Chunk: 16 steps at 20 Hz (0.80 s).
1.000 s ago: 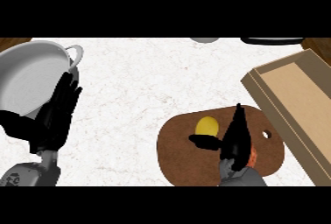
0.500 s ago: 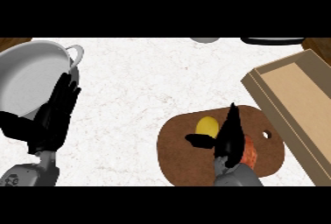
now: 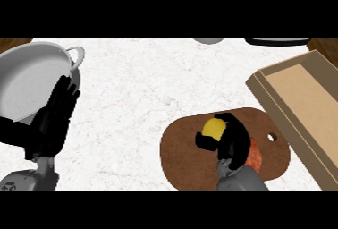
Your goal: Pick the lemon from the cutting board and place it in the cardboard box
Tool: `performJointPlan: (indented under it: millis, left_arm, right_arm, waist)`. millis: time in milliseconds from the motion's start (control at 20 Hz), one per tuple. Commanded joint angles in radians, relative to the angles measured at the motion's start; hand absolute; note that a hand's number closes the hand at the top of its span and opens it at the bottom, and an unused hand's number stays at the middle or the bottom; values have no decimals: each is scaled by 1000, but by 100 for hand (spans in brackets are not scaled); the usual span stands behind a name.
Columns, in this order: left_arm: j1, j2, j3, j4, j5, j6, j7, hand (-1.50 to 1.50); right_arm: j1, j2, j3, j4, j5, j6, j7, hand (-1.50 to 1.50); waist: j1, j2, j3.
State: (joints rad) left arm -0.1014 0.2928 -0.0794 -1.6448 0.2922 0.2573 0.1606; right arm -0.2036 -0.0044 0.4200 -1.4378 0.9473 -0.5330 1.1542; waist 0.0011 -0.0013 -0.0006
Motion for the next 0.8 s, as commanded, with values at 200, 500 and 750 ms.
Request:
performJointPlan:
  millis: [200, 500, 750]
  left_arm:
    - [-32, -34, 0, 8, -44, 15, 28, 0]
    - [-8, -21, 2, 5, -18, -32, 9, 0]
    - [-24, -24, 7, -10, -22, -13, 32, 0]
  right_arm:
    - [-5, 4, -8, 18, 160, 27, 140, 150]
    - [-33, -34, 338, -78, 128, 259, -210, 150]
    - [-52, -133, 573, -226, 87, 415, -439, 150]
  waist:
    - [-4, 0, 0]
    - [35, -4, -2]
    - [20, -11, -1]
